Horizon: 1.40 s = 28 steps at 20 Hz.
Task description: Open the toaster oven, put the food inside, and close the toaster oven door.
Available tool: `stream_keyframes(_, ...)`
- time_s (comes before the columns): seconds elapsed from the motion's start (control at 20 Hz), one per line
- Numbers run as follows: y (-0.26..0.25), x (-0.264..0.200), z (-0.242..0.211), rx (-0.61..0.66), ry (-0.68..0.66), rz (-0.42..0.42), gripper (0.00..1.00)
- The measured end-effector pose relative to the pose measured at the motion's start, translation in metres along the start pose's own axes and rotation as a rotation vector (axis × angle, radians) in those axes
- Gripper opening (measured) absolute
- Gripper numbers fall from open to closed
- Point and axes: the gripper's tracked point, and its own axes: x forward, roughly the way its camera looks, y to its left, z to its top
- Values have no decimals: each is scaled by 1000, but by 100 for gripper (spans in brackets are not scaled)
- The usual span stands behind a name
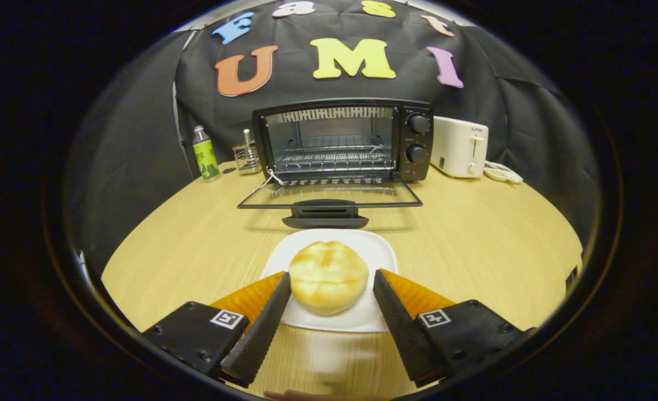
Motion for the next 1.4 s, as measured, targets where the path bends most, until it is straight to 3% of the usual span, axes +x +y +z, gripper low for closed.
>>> stream_keyframes(0.3, 2, 7, -4, 20, 38, -11, 99)
stream_keyframes(0.65, 1, 0, 2, 57, 10, 8, 88)
stream_keyframes(1.1, 8, -26, 43, 126, -69, 75, 87)
stream_keyframes(1.2, 6, -29, 59, 134, -114, 73, 87)
stream_keyframes(1.4, 18, -30, 93, 181, -223, 147, 86)
